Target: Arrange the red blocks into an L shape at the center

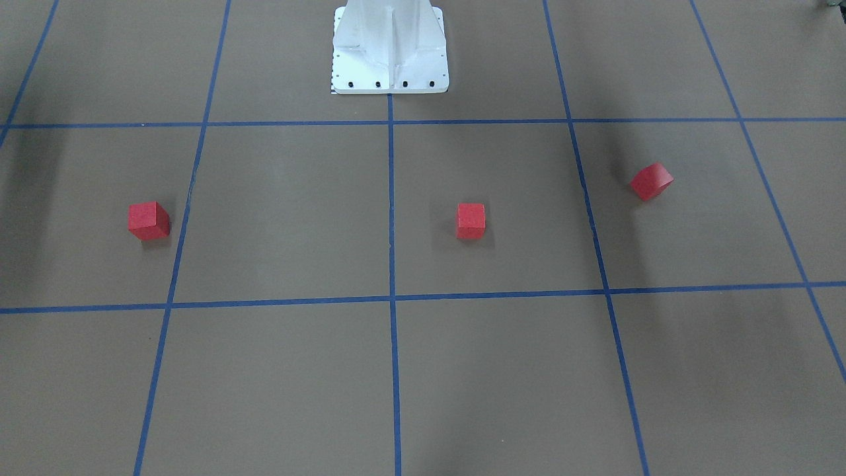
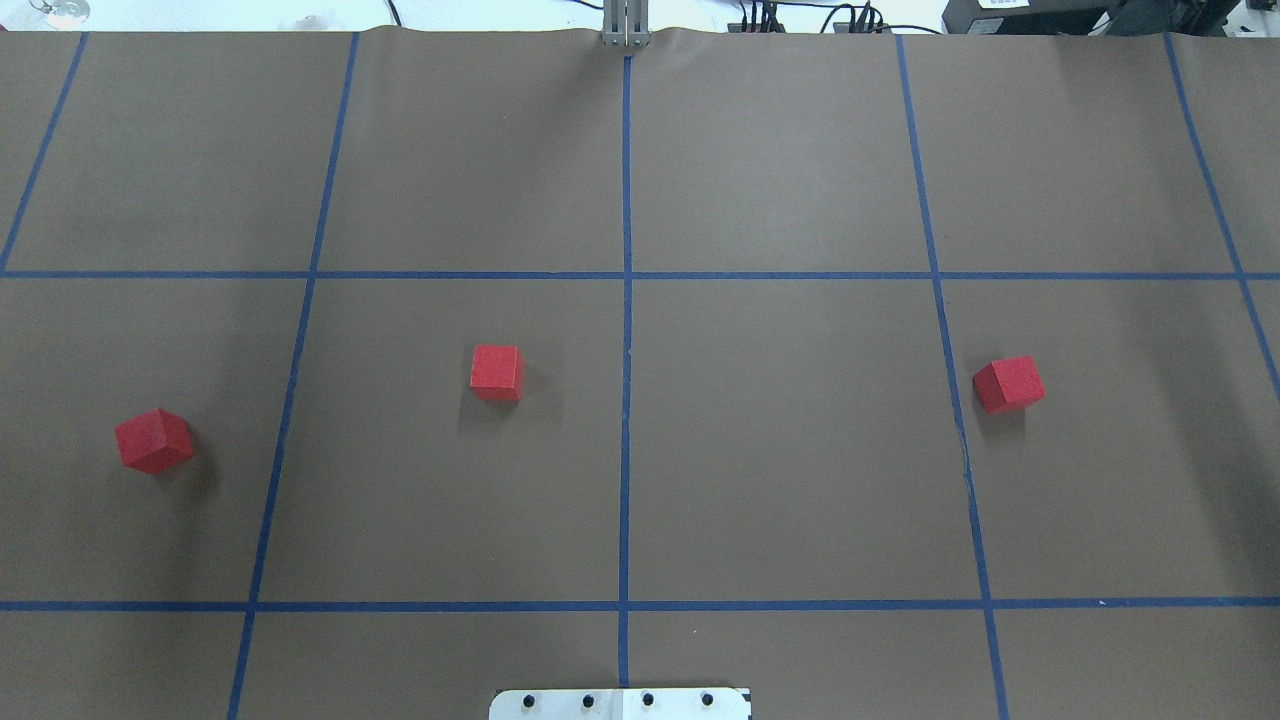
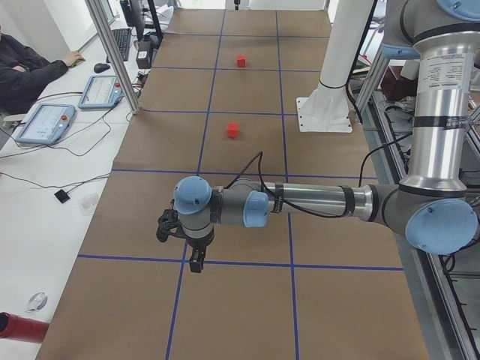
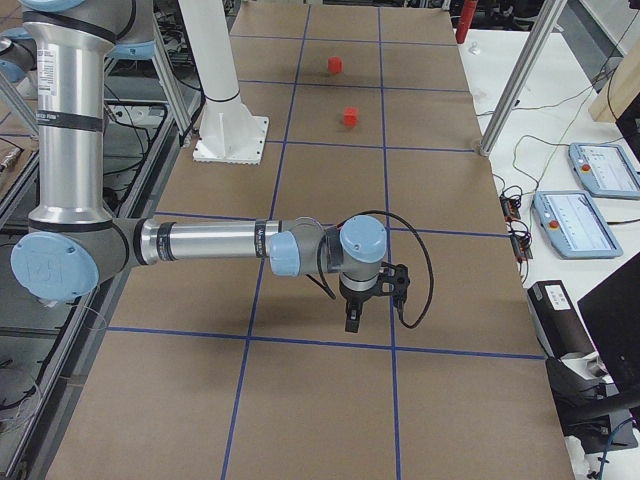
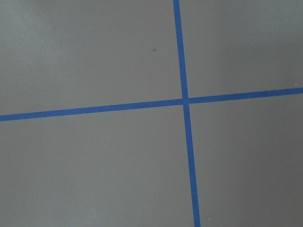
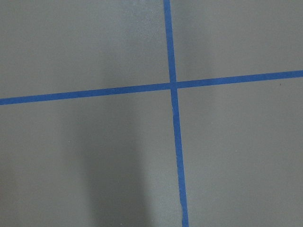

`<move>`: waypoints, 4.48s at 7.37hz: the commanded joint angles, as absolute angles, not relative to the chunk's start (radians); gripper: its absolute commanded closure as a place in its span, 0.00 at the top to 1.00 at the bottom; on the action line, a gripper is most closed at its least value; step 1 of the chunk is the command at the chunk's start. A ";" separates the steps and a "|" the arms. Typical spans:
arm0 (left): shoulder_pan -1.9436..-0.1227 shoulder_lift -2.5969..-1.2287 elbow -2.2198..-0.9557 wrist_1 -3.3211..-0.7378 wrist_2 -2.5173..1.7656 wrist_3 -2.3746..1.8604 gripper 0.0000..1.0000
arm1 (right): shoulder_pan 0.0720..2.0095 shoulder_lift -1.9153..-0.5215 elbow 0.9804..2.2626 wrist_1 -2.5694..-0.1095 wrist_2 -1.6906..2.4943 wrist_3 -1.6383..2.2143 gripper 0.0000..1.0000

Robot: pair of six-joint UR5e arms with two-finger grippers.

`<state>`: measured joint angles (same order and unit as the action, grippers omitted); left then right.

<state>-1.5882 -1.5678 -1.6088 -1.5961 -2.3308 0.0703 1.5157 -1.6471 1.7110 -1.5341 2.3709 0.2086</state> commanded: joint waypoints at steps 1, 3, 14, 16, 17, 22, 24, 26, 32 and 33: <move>-1.588 -1.568 -1.606 -1.597 -2.329 0.078 1.00 | 1.516 -1.647 1.713 -1.534 2.372 0.209 0.99; -1.588 -1.568 -1.608 -1.597 -2.330 0.072 1.00 | 1.516 -1.647 1.712 -1.534 2.370 0.209 0.99; -0.891 -1.992 -1.796 -1.764 -2.058 -0.958 1.00 | 1.514 -1.631 1.723 -1.522 2.368 0.213 0.99; -0.700 -2.055 -1.790 -1.769 -1.862 -1.122 1.00 | 1.514 -1.631 1.724 -1.522 2.370 0.213 0.99; -0.622 -2.056 -1.781 -1.807 -1.785 -1.176 1.00 | 1.514 -1.631 1.723 -1.522 2.368 0.213 0.99; -0.528 -2.124 -1.651 -1.868 -1.694 -1.247 1.00 | 1.514 -1.631 1.724 -1.522 2.368 0.213 0.99; -0.509 -2.123 -1.618 -1.878 -1.694 -1.247 1.00 | 1.514 -1.631 1.723 -1.522 2.367 0.213 0.99; -0.489 -2.123 -1.595 -1.878 -1.694 -1.247 0.96 | 1.514 -1.631 1.723 -1.522 2.367 0.213 0.99; -0.500 -2.231 -1.629 -1.797 -1.697 -1.390 0.00 | 1.514 -1.631 1.732 -1.523 2.368 0.213 0.99; -0.503 -2.314 -1.541 -1.795 -1.692 -1.388 0.00 | 1.514 -1.632 1.739 -1.523 2.368 0.213 0.99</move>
